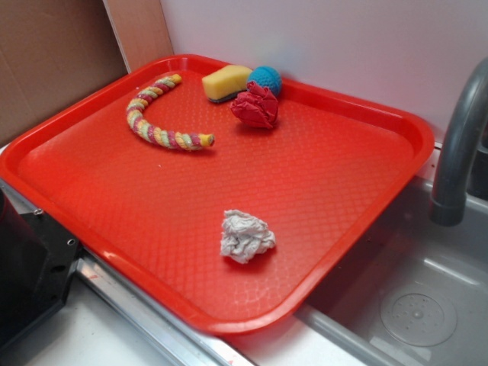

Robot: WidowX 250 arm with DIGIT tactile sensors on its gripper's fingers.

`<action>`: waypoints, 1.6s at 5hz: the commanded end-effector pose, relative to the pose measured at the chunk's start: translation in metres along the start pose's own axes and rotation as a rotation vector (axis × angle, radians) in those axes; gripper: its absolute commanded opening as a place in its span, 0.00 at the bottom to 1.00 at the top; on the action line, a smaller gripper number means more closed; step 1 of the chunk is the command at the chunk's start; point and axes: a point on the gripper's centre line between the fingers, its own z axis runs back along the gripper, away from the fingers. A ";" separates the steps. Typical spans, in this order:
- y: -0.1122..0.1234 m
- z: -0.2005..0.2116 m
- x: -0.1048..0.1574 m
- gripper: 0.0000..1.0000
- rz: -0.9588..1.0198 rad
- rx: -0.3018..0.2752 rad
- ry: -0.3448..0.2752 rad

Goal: Grab the white paper.

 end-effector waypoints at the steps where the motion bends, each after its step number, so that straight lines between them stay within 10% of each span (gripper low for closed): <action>1: 0.000 0.000 0.000 1.00 0.000 0.000 0.000; 4: -0.109 -0.113 -0.005 1.00 -0.693 -0.065 0.004; 6: -0.096 -0.179 0.004 1.00 -0.734 -0.097 0.067; 8: -0.129 -0.208 0.008 1.00 -0.894 -0.195 -0.034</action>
